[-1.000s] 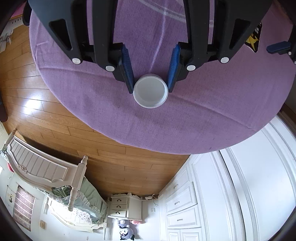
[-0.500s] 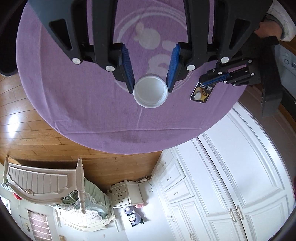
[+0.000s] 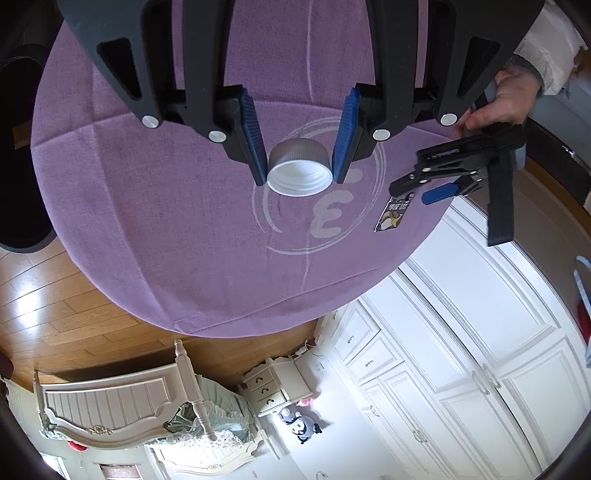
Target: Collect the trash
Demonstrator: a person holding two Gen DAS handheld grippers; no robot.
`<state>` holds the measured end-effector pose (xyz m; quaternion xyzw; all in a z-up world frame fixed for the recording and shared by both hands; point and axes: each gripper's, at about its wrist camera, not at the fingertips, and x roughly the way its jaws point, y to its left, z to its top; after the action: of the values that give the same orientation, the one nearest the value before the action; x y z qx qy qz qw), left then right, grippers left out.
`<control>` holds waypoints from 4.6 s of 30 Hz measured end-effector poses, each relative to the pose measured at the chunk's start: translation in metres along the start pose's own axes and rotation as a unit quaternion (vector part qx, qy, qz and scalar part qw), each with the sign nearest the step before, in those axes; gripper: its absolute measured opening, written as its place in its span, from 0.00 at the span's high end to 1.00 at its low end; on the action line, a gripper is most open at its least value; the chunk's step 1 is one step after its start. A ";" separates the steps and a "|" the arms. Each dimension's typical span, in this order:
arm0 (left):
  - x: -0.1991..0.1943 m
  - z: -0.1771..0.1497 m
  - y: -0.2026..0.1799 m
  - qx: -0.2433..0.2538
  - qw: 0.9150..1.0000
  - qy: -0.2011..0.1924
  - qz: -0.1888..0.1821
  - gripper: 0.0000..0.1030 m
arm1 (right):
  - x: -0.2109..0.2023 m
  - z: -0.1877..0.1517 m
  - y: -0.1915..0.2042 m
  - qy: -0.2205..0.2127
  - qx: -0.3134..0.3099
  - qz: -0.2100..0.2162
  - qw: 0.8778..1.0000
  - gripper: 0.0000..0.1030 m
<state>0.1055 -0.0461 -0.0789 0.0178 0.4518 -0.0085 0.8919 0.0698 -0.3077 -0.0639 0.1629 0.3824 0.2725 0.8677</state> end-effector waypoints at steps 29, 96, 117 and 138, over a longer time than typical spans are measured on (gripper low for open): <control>-0.018 0.009 0.010 -0.010 0.998 -0.041 -0.046 0.95 | 0.026 -0.007 0.003 0.060 -0.069 -0.064 0.994 0.65; -0.001 -0.001 -0.049 0.258 0.945 0.006 -0.201 0.46 | 0.012 -0.014 -0.003 0.040 -0.008 -0.001 0.999 0.64; -0.077 0.030 -0.214 0.255 0.919 -0.116 -0.276 0.46 | -0.116 0.002 -0.122 -0.131 0.118 -0.059 0.983 0.64; -0.013 0.036 -0.427 0.302 0.893 -0.047 -0.330 0.46 | -0.156 -0.053 -0.259 -0.142 0.248 -0.115 0.951 0.64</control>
<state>0.1137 -0.4747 -0.0572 0.1360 0.3649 -0.4388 0.8098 0.0328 -0.6041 -0.1362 0.3648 0.3269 0.0413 0.8708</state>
